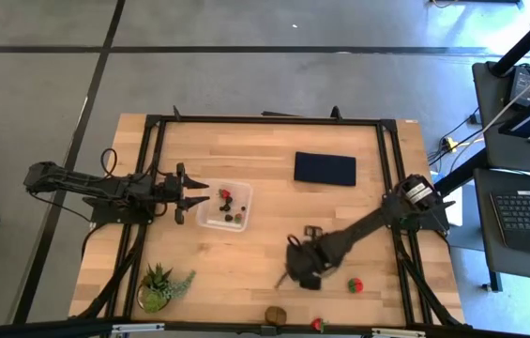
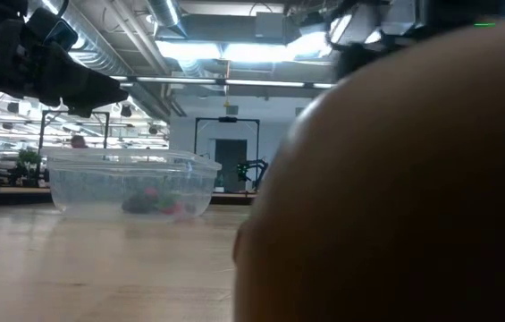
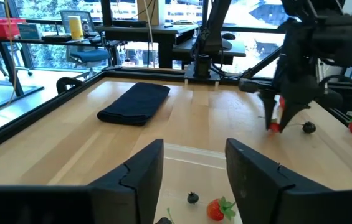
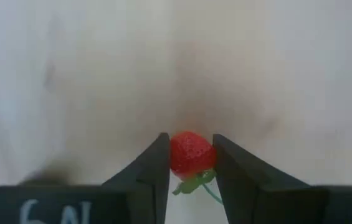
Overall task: Pick and placing Produce into tupperware
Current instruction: Put the left strawberry into the transparent bin
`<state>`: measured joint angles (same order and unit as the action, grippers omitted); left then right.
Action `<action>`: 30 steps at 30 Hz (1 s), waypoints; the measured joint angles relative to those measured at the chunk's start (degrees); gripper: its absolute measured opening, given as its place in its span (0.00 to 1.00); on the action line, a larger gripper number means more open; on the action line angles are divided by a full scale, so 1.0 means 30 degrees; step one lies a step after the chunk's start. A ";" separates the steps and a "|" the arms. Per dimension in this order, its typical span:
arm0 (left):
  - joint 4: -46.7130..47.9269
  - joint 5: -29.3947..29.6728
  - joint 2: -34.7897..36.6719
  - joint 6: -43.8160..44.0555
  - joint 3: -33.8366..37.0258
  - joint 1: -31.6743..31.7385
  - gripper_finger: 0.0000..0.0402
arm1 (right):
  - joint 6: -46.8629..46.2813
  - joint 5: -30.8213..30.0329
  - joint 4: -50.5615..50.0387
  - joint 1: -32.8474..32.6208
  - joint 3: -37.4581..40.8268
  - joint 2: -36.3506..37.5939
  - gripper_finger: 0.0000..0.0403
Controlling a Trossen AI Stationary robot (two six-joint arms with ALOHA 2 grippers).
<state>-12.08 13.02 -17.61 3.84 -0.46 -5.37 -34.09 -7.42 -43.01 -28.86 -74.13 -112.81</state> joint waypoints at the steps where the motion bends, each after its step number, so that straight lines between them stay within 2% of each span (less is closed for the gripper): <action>1: 0.0000 0.0000 0.0003 -0.0001 -0.0003 -0.0004 0.41 | 0.0770 -0.0301 0.0068 0.0376 -0.0260 0.0001 0.27; 9: 0.0000 0.0000 0.0007 -0.0001 -0.0003 0.0000 0.42 | 0.7947 -0.1193 0.1022 0.3736 -0.2928 0.0036 0.24; 14: 0.0000 -0.0003 0.0007 0.0002 0.0000 -0.0002 0.40 | 1.2424 -0.1185 0.5318 0.5910 -0.4182 0.0095 0.21; 16: 0.0000 0.0000 0.0000 0.0004 -0.0003 0.0001 0.40 | 1.3642 -0.0402 0.7366 0.6682 -0.4275 0.0117 0.19; 21: 0.0000 -0.0005 0.0004 0.0001 -0.0001 0.0000 0.42 | 1.4535 0.2199 1.1939 0.8030 -0.4282 -0.0369 0.13; 25: -0.0007 -0.0007 0.0007 -0.0003 -0.0002 0.0002 0.42 | 1.4956 0.2439 1.4233 0.8585 -0.4282 -0.1747 0.09; 30: 0.0007 -0.0003 0.0003 0.0002 0.0005 0.0000 0.41 | 1.4972 0.2427 1.4727 0.9008 -0.4267 -0.3745 0.03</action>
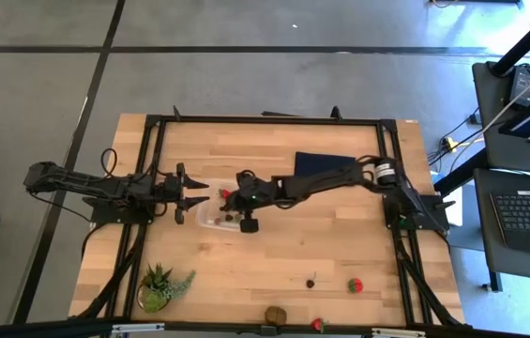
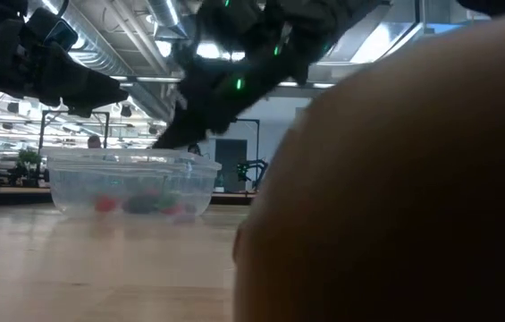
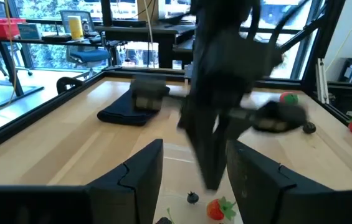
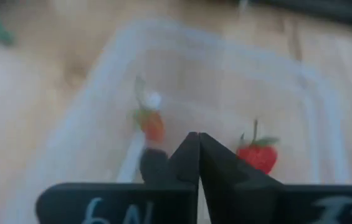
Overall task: Pick and placing Produce into tupperware
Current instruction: Put the left strawberry into the transparent bin, then put the black cherry into the transparent bin
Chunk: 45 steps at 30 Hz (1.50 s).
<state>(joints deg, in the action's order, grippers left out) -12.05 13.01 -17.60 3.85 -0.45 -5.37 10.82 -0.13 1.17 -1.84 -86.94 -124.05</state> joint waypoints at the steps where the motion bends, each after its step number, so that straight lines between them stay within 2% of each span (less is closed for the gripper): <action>1: 0.0000 -0.0005 0.0000 0.0000 -0.0007 -0.0002 0.41 | -0.0028 -0.0006 0.0043 0.0066 0.0000 -0.0293 0.02; 9: 0.0007 -0.0005 -0.0001 0.0003 -0.0007 -0.0002 0.41 | -0.0002 -0.0022 0.0192 0.0099 -0.0003 -0.0640 0.04; 16: 0.0023 -0.0005 0.0001 0.0003 -0.0004 -0.0001 0.42 | 0.0630 -0.0056 -0.1633 0.0099 -0.0897 0.1568 0.04; 21: 0.0097 -0.0020 0.0005 0.0003 -0.0006 -0.0004 0.41 | -0.0482 -0.0030 -0.7332 0.0006 -0.1663 0.4087 0.02; 28: 0.0372 -0.0136 0.0005 0.0003 0.0000 -0.0005 0.40 | -0.7338 0.0120 -1.5537 -0.0884 -0.1756 0.6439 0.02; 33: 0.0364 -0.0069 0.0001 0.0003 -0.0004 -0.0005 0.42 | -0.9861 0.0110 -1.9138 -0.1822 -0.1712 0.6733 0.03; 38: 0.0357 -0.0012 0.0005 0.0003 0.0000 -0.0005 0.42 | -1.1355 0.0862 -1.9610 -0.2671 -0.1322 0.6763 0.16; 45: 0.0342 -0.0012 0.0005 0.0003 -0.0002 -0.0005 0.40 | -1.3528 0.1090 -1.9952 -0.3845 -0.0665 0.6754 0.47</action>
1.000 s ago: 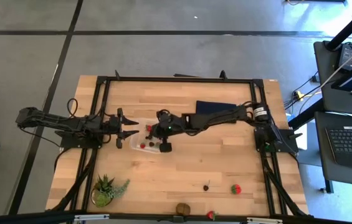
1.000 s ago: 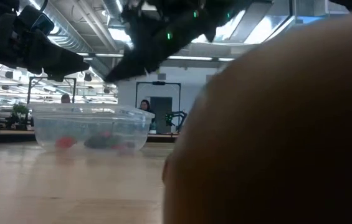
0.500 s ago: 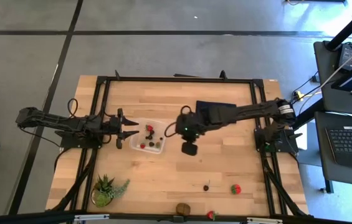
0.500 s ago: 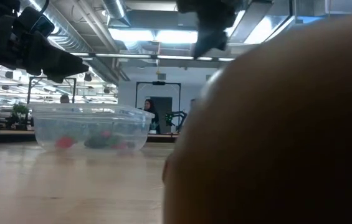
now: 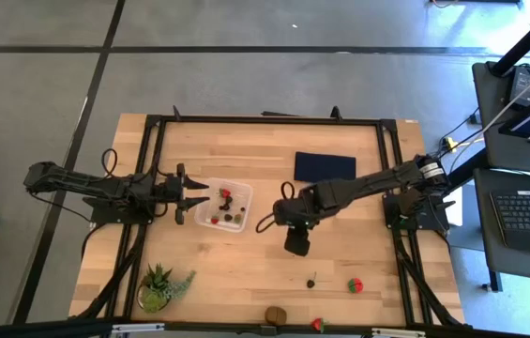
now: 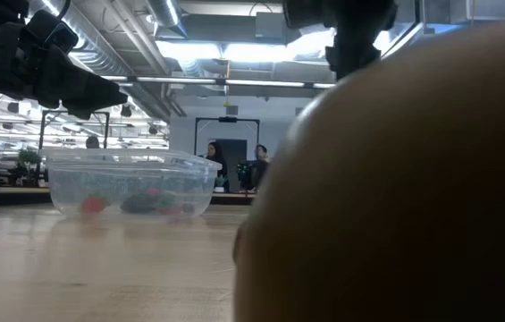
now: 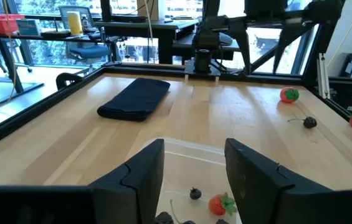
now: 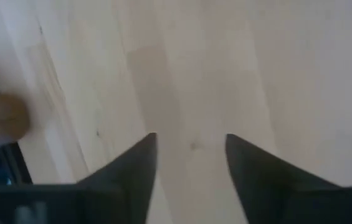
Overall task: Pick and placing Produce into tupperware
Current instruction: Put the black cherry into the transparent bin
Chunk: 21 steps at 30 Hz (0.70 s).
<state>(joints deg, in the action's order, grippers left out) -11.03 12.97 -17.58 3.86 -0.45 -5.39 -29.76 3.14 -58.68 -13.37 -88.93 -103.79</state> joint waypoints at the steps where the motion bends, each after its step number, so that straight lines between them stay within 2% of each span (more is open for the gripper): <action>1: -0.0007 0.0004 0.0000 0.0000 -0.0002 0.0000 0.40 | -0.0007 -0.0007 0.0018 -0.0213 0.0134 0.0000 0.52; 5: -0.0007 0.0007 -0.0004 0.0000 -0.0003 0.0000 0.41 | -0.0796 0.0007 0.0532 -0.1467 0.0888 0.0000 0.65; 9: -0.0007 0.0007 0.0000 0.0000 -0.0004 0.0000 0.42 | -0.2605 -0.0001 0.1668 -0.3005 0.1892 0.0000 0.71; 14: 0.0000 0.0007 -0.0006 0.0000 -0.0006 0.0000 0.42 | -0.4975 -0.0658 0.3808 -0.5059 0.3560 -0.0025 0.70; 21: 0.0000 0.0015 0.0000 0.0000 -0.0002 0.0000 0.40 | -0.6106 -0.1625 0.7572 -0.7008 0.4373 -0.1239 0.64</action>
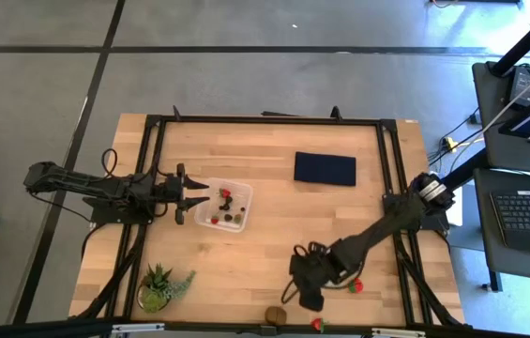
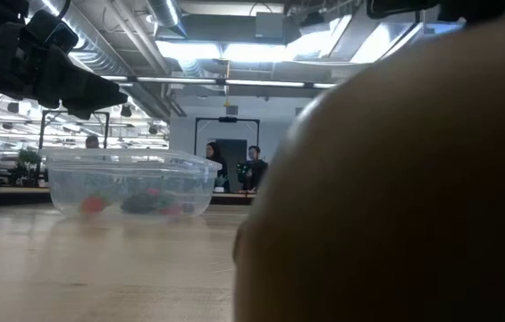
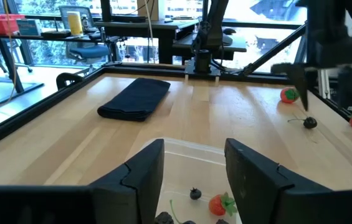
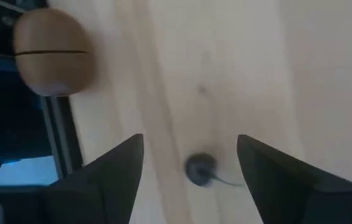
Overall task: Pick and placing Produce into tupperware
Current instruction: Put the black cherry into the transparent bin
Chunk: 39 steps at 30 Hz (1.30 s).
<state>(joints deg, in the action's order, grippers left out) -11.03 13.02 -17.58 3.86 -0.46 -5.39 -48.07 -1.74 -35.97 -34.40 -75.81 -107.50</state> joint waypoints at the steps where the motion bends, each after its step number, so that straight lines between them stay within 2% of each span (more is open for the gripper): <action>1: 0.0000 0.0000 0.0000 0.0000 -0.0004 0.0000 0.40 | 0.0014 -0.0007 0.0399 -0.0119 0.0000 -0.0273 0.63; 7: 0.0007 0.0000 -0.0002 0.0000 0.0004 0.0000 0.42 | 0.0117 0.0067 0.0792 -0.0530 0.0000 -0.1538 0.58; 13: 0.0095 0.0000 -0.0007 0.0000 -0.0004 0.0000 0.42 | 0.0131 0.0464 0.0390 -0.0691 0.0000 -0.1807 0.55; 24: 0.0117 0.0000 -0.0007 0.0000 -0.0004 0.0000 0.41 | 0.0734 -0.0068 -0.1642 -0.0691 0.0000 -0.1807 0.55; 39: 0.0161 0.0000 -0.0001 0.0000 -0.0004 0.0001 0.40 | 0.1279 -0.0589 -0.1143 -0.0735 -0.0004 -0.2532 0.55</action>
<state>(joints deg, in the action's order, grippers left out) -10.54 13.02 -17.59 3.86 -0.47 -5.39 -44.24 -3.50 -39.40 -36.60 -75.82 -115.10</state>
